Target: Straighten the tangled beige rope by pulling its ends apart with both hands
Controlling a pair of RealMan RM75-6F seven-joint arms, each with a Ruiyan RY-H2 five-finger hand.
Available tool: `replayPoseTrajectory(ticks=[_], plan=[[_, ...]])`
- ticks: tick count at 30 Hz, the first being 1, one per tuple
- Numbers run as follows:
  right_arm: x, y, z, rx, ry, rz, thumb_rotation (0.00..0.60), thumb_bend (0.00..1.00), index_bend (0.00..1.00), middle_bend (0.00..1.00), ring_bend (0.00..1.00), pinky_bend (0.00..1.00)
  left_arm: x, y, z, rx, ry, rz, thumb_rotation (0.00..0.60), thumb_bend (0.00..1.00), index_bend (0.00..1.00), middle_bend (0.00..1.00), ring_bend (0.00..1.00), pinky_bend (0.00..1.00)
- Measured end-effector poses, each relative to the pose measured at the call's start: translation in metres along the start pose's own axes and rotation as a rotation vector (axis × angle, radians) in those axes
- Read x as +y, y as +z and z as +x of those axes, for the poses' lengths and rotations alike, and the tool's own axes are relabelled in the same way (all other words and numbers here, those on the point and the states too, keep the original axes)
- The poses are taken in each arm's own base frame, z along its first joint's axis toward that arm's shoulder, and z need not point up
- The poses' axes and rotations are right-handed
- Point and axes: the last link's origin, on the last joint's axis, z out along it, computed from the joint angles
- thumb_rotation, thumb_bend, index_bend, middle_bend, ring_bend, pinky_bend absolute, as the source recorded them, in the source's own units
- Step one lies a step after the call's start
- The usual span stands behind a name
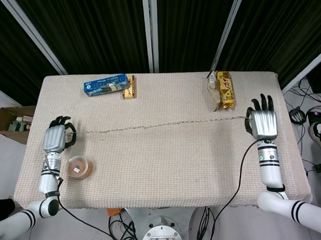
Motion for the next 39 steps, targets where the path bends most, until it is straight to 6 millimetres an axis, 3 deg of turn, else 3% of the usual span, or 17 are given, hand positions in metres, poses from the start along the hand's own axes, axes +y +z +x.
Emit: replayPoseTrajectory(ticks=[10,22,26,28,31,35,39], plan=[[0.011,0.001,-0.029,-0.027,-0.072,-0.023,0.600,0.48,0.67,0.23,0.00,0.00,-0.002,0.001,-0.010,-0.013,0.060,-0.004,0.600,0.46,0.60,0.19,0.08,0.14],[0.009,-0.006,-0.069,-0.079,-0.097,-0.033,0.600,0.48,0.65,0.21,0.00,0.00,0.004,0.009,-0.018,-0.021,0.121,-0.029,0.600,0.45,0.57,0.19,0.08,0.14],[0.009,-0.010,-0.080,-0.097,-0.107,-0.030,0.600,0.44,0.47,0.16,0.00,0.00,0.007,0.008,-0.019,-0.015,0.139,-0.040,0.600,0.41,0.46,0.19,0.08,0.14],[0.009,-0.013,-0.085,-0.112,-0.107,-0.027,0.600,0.38,0.32,0.14,0.00,0.00,0.007,0.007,-0.019,-0.010,0.140,-0.043,0.600,0.38,0.40,0.19,0.09,0.14],[0.008,-0.017,-0.085,-0.124,-0.087,-0.025,0.600,0.31,0.20,0.12,0.00,0.00,0.009,0.004,-0.017,0.003,0.131,-0.046,0.600,0.32,0.32,0.19,0.08,0.14],[0.009,-0.023,-0.076,-0.113,-0.062,-0.021,0.600,0.26,0.15,0.11,0.00,0.00,0.007,0.000,-0.006,0.038,0.116,-0.049,0.600,0.28,0.28,0.19,0.09,0.14],[0.017,-0.032,-0.051,-0.058,-0.022,-0.022,0.600,0.26,0.15,0.12,0.00,0.00,0.001,-0.007,0.011,0.086,0.095,-0.041,0.600,0.28,0.28,0.19,0.09,0.14]])
